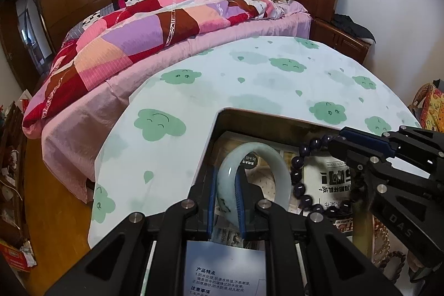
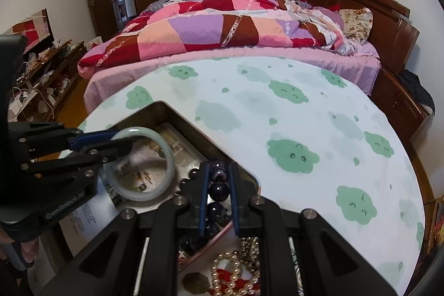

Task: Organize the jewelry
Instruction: 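Open both tools to drop the bangle and bead bracelet into the tin, then move right tool to the green jade bangle while left tool approaches the pearl necklace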

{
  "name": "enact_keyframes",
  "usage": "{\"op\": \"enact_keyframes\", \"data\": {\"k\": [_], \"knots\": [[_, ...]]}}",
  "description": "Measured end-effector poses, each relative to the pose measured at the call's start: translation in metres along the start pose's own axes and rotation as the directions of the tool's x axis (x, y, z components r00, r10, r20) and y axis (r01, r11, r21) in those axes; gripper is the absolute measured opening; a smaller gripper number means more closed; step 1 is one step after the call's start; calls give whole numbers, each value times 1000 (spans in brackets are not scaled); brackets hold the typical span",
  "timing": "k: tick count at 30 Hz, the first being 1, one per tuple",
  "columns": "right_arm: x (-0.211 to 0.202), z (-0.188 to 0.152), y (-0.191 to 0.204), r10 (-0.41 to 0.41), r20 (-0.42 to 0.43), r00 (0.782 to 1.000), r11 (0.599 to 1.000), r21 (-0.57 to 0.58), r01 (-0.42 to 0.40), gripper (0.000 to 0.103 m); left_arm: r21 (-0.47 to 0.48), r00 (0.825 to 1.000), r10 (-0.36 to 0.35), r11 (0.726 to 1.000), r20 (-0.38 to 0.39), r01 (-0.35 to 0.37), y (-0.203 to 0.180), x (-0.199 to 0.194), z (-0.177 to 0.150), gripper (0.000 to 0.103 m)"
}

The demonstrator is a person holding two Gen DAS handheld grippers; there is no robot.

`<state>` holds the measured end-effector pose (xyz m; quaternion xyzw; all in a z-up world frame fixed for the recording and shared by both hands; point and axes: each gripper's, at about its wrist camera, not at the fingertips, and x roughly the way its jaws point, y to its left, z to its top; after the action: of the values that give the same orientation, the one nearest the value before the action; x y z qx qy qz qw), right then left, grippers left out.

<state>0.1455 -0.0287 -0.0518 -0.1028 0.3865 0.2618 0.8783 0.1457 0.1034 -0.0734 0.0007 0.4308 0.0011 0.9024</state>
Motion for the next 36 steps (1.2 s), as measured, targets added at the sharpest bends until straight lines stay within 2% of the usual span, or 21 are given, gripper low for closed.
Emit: {"op": "enact_keyframes", "data": {"k": [5, 6, 8, 9, 10, 11, 12, 13, 23, 28, 36], "knots": [[-2, -2, -2, -1, 11, 1000, 1000, 11, 1, 17, 11, 1000, 18, 1000, 10, -19, -2, -1, 1, 15], [-3, -3, -2, 2, 15, 1000, 1000, 12, -2, 20, 14, 1000, 20, 1000, 10, -20, -3, -2, 1, 18], [-6, -3, -2, -1, 24, 1000, 1000, 11, 0, 33, 13, 1000, 10, 1000, 15, -10, -4, -6, 2, 27], [-9, -3, -3, -4, 34, 999, 1000, 12, 3, 45, 12, 1000, 1, 1000, 24, -1, -5, -9, 2, 35], [-11, -4, -4, -4, 42, 999, 1000, 14, 3, 54, 12, 999, -5, 1000, 31, 4, -6, -12, 2, 41], [-14, -5, -6, -6, 53, 999, 1000, 18, 5, 56, 15, 999, 1, 1000, 43, -1, -7, -16, 2, 48], [-16, -6, -7, -12, 58, 998, 1000, 21, 11, 56, 20, 998, 16, 1000, 59, -17, -9, -19, 2, 63], [-18, -7, -9, -16, 59, 998, 1000, 27, 15, 56, 23, 997, 29, 999, 79, -31, -11, -22, 1, 71], [-45, -21, -23, -12, 75, 997, 999, 53, 8, 66, -1, 995, 17, 1000, 96, -17, -21, -40, -15, 71], [-67, -44, -40, -42, 76, 996, 997, 66, 37, 72, 24, 993, 0, 1000, 121, -3, -40, -61, -33, 71], [-86, -86, -72, -84, 35, 996, 988, 135, 78, 73, 53, 992, -52, 998, 116, 46, -74, -74, -54, 71]]}}
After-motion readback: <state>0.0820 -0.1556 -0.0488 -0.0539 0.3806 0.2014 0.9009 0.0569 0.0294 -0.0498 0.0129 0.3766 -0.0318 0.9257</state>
